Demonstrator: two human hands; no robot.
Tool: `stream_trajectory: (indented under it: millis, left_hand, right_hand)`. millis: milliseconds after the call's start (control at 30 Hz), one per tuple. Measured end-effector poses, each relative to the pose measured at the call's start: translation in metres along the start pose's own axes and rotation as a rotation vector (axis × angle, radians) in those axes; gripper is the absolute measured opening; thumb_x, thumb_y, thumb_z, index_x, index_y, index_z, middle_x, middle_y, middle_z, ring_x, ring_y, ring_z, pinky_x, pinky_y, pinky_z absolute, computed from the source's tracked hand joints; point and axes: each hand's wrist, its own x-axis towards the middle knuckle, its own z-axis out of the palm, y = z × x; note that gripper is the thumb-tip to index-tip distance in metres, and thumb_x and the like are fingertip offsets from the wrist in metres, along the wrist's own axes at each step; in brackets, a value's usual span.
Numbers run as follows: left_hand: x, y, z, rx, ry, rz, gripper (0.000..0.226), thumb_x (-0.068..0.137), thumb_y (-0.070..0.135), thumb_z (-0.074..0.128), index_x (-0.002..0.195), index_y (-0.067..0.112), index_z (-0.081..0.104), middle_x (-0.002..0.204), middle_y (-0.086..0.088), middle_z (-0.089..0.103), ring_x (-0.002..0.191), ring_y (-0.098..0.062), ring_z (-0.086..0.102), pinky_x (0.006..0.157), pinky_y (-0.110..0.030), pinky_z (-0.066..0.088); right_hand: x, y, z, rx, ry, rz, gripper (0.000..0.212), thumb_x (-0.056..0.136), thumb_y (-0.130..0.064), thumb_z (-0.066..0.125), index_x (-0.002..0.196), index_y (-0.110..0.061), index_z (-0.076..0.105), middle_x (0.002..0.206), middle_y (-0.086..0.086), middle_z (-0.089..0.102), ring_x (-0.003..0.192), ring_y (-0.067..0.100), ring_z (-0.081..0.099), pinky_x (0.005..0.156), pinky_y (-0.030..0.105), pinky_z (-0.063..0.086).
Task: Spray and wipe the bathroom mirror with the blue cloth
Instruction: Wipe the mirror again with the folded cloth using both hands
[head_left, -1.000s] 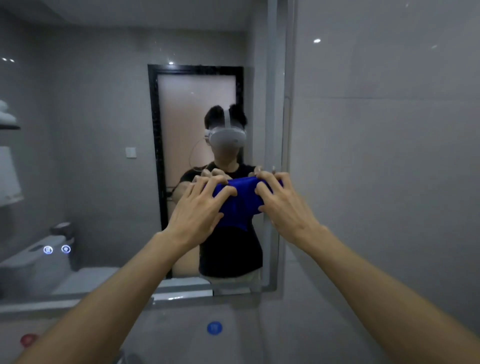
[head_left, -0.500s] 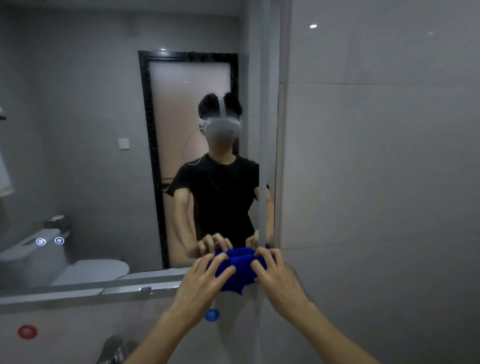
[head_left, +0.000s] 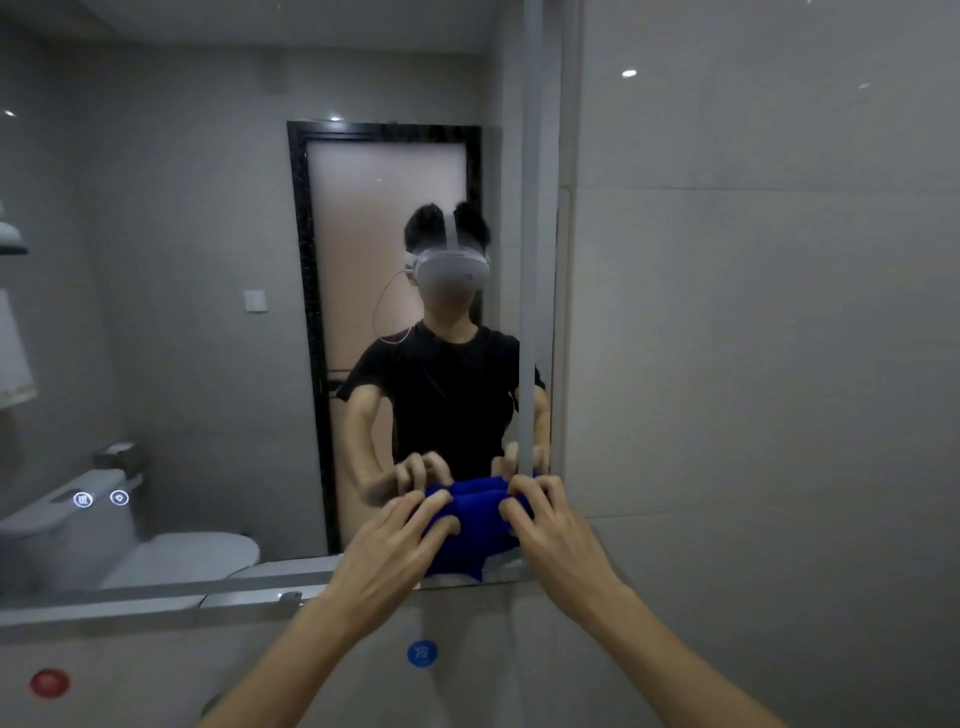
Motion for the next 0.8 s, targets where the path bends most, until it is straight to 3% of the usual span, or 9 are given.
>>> stream_trajectory:
  millis: [133, 267, 367, 467, 600, 800]
  left_hand:
    - [0.034, -0.029, -0.042, 0.090, 0.102, 0.043, 0.060, 0.063, 0.014, 0.082, 0.119, 0.014, 0.060, 0.135, -0.014, 0.057, 0.113, -0.033, 0.059, 0.093, -0.041, 0.052]
    - [0.075, -0.059, -0.085, 0.158, 0.235, 0.073, 0.052, 0.073, 0.012, 0.076, 0.122, 0.013, 0.059, 0.139, -0.014, 0.053, 0.119, -0.033, 0.054, 0.099, -0.045, 0.046]
    - [0.109, -0.081, -0.117, 0.218, 0.323, 0.086, 0.045, 0.080, 0.011, 0.072, 0.123, 0.011, 0.059, 0.141, -0.013, 0.052, 0.120, -0.034, 0.051, 0.099, -0.044, 0.044]
    - [0.139, -0.101, -0.149, 0.249, 0.376, 0.111, 0.040, 0.085, 0.013, 0.067, 0.124, 0.010, 0.058, 0.141, -0.012, 0.051, 0.119, -0.033, 0.051, 0.098, -0.046, 0.046]
    - [0.175, -0.123, -0.191, 0.260, 0.407, 0.070, 0.049, 0.080, 0.012, 0.071, 0.126, 0.009, 0.056, 0.140, -0.014, 0.052, 0.116, -0.034, 0.052, 0.094, -0.050, 0.047]
    - [0.224, -0.147, -0.249, 0.269, 0.518, -0.011, 0.044, 0.083, 0.006, 0.066, 0.126, 0.010, 0.056, 0.141, -0.012, 0.053, 0.122, -0.036, 0.051, 0.099, -0.053, 0.041]
  right_hand:
    - [0.044, 0.015, -0.037, -0.045, 0.087, -0.028, 0.031, 0.075, -0.009, 0.057, 0.106, -0.009, 0.058, 0.123, 0.014, 0.058, 0.103, 0.029, 0.051, 0.065, 0.029, 0.059]
    - [0.095, 0.038, -0.071, -0.070, 0.148, -0.033, 0.039, 0.078, -0.007, 0.072, 0.112, -0.010, 0.053, 0.131, 0.016, 0.052, 0.111, 0.033, 0.050, 0.080, 0.037, 0.058]
    - [0.139, 0.057, -0.100, -0.118, 0.192, -0.030, 0.036, 0.080, -0.004, 0.076, 0.110, -0.008, 0.055, 0.129, 0.016, 0.050, 0.110, 0.035, 0.050, 0.078, 0.044, 0.057]
    - [0.176, 0.070, -0.131, -0.161, 0.242, -0.046, 0.028, 0.085, -0.007, 0.073, 0.109, -0.007, 0.058, 0.123, 0.017, 0.052, 0.106, 0.036, 0.051, 0.072, 0.043, 0.056]
    - [0.220, 0.081, -0.170, -0.193, 0.280, -0.041, 0.030, 0.089, -0.010, 0.070, 0.116, -0.009, 0.056, 0.129, 0.017, 0.050, 0.113, 0.035, 0.048, 0.078, 0.040, 0.055]
    - [0.285, 0.093, -0.223, -0.240, 0.344, 0.010, 0.029, 0.098, -0.013, 0.056, 0.126, -0.014, 0.049, 0.136, 0.011, 0.045, 0.122, 0.029, 0.040, 0.084, 0.036, 0.046]
